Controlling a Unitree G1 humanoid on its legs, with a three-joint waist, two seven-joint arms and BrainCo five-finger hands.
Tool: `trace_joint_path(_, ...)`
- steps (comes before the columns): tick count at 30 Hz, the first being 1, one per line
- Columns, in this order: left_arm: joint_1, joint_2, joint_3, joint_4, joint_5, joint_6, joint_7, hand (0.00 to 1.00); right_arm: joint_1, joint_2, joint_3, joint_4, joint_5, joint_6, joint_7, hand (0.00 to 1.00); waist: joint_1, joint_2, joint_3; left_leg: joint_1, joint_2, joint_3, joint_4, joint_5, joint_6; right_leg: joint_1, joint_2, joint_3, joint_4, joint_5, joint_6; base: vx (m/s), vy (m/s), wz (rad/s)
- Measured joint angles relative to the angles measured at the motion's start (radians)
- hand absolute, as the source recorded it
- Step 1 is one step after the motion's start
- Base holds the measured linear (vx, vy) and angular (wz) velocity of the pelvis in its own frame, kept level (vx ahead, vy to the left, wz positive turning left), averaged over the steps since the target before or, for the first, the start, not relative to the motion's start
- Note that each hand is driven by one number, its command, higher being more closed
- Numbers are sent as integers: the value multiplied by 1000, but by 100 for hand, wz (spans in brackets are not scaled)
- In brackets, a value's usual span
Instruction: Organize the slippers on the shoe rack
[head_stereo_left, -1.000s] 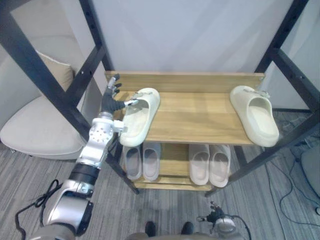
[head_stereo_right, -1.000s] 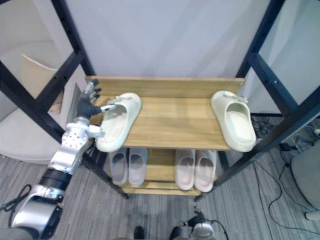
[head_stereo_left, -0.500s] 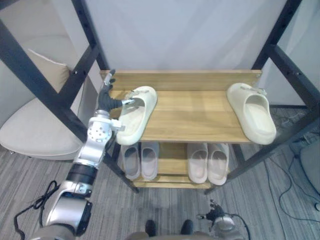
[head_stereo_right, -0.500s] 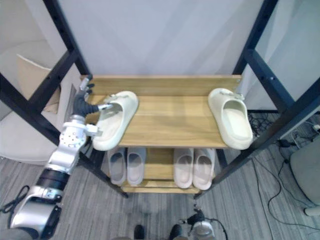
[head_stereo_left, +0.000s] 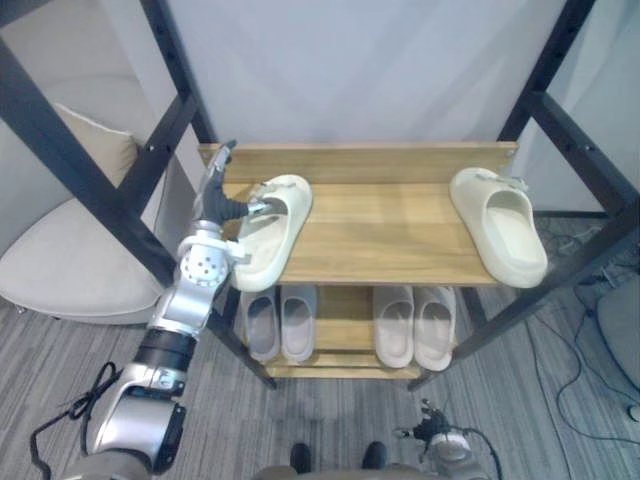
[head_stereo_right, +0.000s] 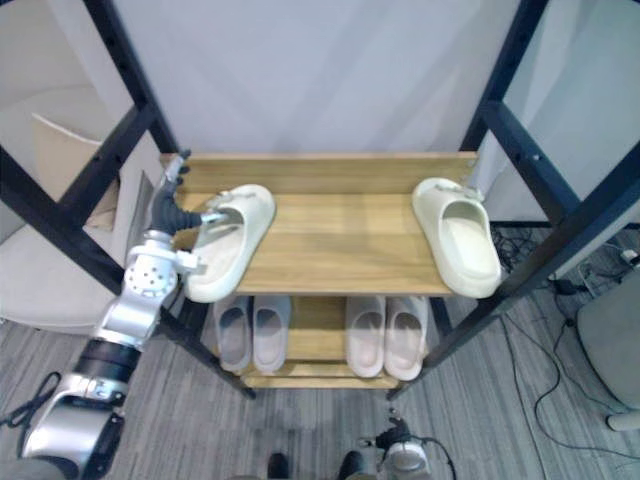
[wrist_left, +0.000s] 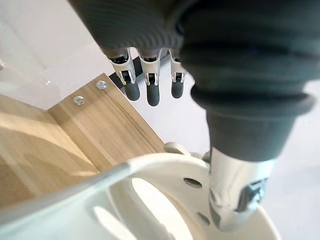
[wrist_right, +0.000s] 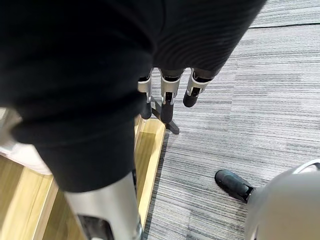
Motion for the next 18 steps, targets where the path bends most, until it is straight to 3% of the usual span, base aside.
trace_joint_path(5, -8, 30, -29, 1, 10, 10, -32, 0, 2, 0, 0, -3, -1, 1, 3, 0, -1, 3, 2, 4, 1, 8, -2, -1, -1, 0, 0, 8, 0, 0, 1, 12, 20, -4)
trace_joint_path(6, -13, 39, -40, 1, 10, 14, -41, 100, 1, 0, 0, -3, -1, 1, 4, 0, -1, 4, 2, 4, 1, 8, -2, -1, -1, 0, 0, 8, 0, 0, 0, 0, 0, 0)
trace_joint_path(13, -38, 71, -81, 24, 29, 18, -102, 100, 1, -2, 1, -3, 0, 8, 22, 0, -6, 22, 5, 4, 1, 8, 0, -2, -2, 0, 0, 8, 0, 0, 0, 0, 0, 0)
trace_joint_path(18, -58, 77, -79, 58, 28, 20, -91, 100, 1, -2, 1, -3, 0, 12, 24, 0, -17, 28, 8, 4, 1, 8, 0, -2, -2, 0, 0, 8, 0, 0, 0, 6, 5, 0)
